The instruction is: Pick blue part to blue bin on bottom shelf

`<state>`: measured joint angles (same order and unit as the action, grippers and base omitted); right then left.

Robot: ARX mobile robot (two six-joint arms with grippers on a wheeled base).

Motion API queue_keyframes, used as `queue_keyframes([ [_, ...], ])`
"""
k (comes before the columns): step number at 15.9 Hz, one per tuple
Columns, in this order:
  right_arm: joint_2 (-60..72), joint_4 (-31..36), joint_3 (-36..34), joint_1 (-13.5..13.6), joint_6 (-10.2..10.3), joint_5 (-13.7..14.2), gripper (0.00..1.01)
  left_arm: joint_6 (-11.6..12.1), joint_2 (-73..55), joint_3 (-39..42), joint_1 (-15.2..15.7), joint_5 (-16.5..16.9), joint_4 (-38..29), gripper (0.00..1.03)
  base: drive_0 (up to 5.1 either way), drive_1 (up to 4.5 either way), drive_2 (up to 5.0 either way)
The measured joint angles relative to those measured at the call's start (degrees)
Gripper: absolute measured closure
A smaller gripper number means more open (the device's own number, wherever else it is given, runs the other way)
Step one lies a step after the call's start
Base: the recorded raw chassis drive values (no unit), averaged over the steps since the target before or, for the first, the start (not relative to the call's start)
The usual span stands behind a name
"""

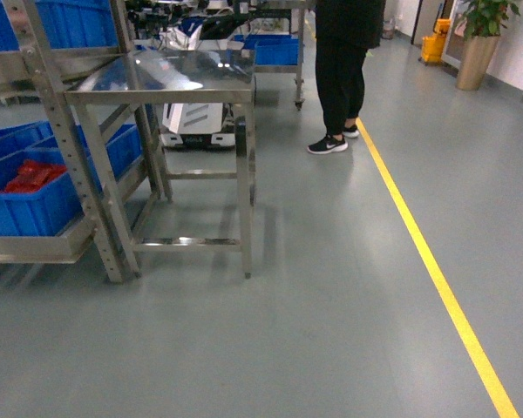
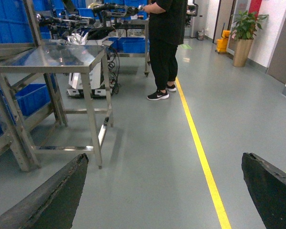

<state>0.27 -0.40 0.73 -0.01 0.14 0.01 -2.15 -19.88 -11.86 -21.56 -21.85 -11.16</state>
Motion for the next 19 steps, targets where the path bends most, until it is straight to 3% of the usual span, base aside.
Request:
queue_keyframes([
  [19, 0.0, 0.2, 0.0, 0.0, 0.0, 0.0, 0.03, 0.0, 0.0, 0.0, 0.0, 0.0, 0.1, 0.59, 0.0, 4.07, -4.1],
])
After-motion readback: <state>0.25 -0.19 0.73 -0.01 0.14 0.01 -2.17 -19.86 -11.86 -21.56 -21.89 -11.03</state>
